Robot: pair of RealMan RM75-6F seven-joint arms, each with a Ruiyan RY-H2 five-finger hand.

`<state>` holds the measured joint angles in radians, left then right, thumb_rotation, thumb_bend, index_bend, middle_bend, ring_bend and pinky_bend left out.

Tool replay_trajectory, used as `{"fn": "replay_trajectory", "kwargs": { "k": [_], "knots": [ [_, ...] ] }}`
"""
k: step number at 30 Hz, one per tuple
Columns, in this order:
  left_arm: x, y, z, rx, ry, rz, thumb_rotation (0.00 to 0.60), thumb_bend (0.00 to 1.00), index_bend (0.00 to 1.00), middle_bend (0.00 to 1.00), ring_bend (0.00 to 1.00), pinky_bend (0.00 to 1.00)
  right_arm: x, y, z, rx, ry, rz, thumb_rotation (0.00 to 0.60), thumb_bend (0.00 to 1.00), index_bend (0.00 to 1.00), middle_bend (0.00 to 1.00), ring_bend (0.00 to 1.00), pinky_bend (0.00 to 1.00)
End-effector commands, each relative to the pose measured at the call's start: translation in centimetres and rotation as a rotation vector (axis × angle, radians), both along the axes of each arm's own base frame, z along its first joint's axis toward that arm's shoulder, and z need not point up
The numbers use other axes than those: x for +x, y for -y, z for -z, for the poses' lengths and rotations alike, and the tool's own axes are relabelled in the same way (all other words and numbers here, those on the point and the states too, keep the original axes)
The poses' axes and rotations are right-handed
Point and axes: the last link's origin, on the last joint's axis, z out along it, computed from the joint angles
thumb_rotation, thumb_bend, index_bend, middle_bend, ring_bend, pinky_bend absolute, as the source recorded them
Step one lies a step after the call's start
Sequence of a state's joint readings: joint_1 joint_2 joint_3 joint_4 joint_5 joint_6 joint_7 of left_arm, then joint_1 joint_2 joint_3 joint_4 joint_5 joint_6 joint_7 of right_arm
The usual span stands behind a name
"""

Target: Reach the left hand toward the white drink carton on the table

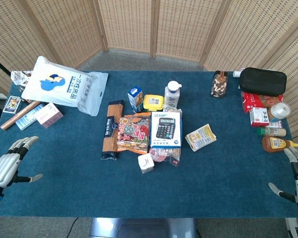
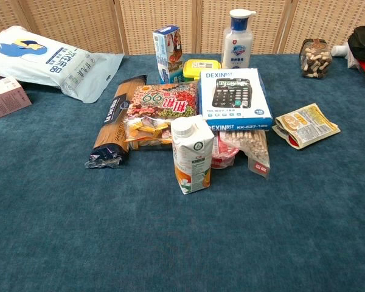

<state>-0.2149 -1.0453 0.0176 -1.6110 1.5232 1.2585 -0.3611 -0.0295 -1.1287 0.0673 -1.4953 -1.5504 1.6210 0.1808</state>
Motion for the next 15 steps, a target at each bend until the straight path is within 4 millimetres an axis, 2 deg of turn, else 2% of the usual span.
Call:
{"fn": "replay_trajectory", "kwargs": {
  "k": [1,7,10,15],
  "knots": [
    [0.0,0.0,0.1,-0.003,-0.002,-0.001,0.6,0.07,0.03,0.0,0.0,0.0,0.0,0.0,0.0,0.003,0.0,0.0,0.6,0.0,0.0,0.0,0.0,0.01],
    [0.6,-0.9,1.1,-0.032,0.017,0.021,0.6,0.07,0.03,0.0,0.0,0.0,0.0,0.1,0.0,-0.001,-0.001,0.002,0.6,0.0,0.0,0.0,0.0,0.01],
    [2.2,-2.3,2.9,-0.085,0.05,0.072,0.6,0.06,0.04,0.0,0.0,0.0,0.2,0.1,0.0,-0.004,-0.001,-0.003,0.6,0.0,0.0,0.0,0.0,0.01],
    [7.0,-5.1,6.5,-0.202,0.116,0.187,0.6,0.05,0.02,0.0,0.0,0.0,0.2,0.1,0.0,-0.006,-0.002,-0.004,0.6,0.0,0.0,0.0,0.0,0.01]
  ]
}}
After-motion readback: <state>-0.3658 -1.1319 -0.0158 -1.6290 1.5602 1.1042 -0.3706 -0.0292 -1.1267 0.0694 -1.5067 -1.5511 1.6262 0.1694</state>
